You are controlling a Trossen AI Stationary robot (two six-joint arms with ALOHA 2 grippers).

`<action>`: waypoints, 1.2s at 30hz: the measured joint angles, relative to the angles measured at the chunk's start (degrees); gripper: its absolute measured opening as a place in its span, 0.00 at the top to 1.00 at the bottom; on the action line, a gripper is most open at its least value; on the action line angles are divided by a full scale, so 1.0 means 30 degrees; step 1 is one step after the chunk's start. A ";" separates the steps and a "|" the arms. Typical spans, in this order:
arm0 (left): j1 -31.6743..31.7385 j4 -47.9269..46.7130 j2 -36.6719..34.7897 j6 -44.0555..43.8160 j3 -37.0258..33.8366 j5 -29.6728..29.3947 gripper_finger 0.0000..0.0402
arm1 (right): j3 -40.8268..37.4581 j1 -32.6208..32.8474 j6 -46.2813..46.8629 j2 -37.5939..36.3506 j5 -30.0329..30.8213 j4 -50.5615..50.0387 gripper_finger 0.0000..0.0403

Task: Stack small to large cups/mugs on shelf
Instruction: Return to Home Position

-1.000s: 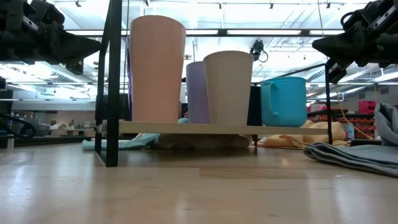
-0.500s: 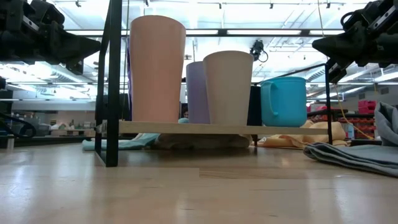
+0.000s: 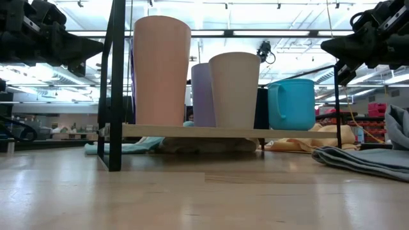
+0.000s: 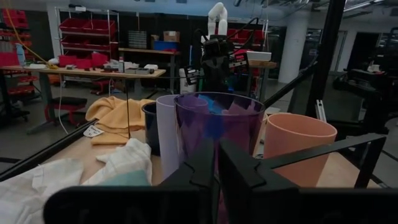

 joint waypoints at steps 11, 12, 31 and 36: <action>-0.0002 0.0000 0.0000 -0.0013 0.0000 -0.0002 0.91 | 0.0000 0.0000 0.0000 0.0000 0.0000 0.0002 0.98; -0.0002 -0.0003 0.0000 -0.0007 0.0000 0.0002 0.91 | 0.0000 0.0000 0.0000 0.0000 0.0004 0.0000 0.98; 0.0000 -0.0002 0.0000 -0.0010 0.0000 0.0000 0.91 | 0.0000 0.0000 0.0000 0.0000 0.0002 0.0001 0.98; 0.0004 -0.0002 -0.0004 -0.0006 0.0000 0.0002 0.92 | 0.0000 0.0000 0.0000 0.0000 0.0000 0.0003 0.98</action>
